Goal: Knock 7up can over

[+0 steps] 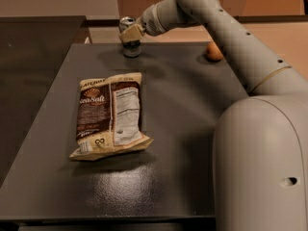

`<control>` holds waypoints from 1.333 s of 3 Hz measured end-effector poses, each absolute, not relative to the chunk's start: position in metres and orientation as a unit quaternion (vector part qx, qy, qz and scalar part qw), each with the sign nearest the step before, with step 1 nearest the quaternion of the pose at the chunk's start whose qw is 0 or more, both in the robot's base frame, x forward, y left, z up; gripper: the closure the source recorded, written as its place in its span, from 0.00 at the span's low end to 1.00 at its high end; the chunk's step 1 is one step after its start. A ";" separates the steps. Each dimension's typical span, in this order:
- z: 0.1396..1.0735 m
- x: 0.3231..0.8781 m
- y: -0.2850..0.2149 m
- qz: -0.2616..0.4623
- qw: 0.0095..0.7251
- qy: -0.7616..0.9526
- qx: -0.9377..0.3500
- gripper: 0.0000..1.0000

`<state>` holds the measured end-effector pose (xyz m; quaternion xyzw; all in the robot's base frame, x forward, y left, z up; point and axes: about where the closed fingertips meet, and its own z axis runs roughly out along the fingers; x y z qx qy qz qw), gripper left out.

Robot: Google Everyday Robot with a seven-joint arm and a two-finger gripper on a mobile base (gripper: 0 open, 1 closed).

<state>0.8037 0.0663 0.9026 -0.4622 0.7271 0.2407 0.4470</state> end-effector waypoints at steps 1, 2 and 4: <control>0.913 0.792 0.057 0.219 0.438 0.731 -0.476 0.88; 0.925 0.759 0.044 0.191 0.399 0.740 -0.506 1.00; 0.936 0.676 0.009 0.143 0.274 0.773 -0.554 1.00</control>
Offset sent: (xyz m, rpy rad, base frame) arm -0.0980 -0.0474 0.0474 -0.3141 0.0568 0.0826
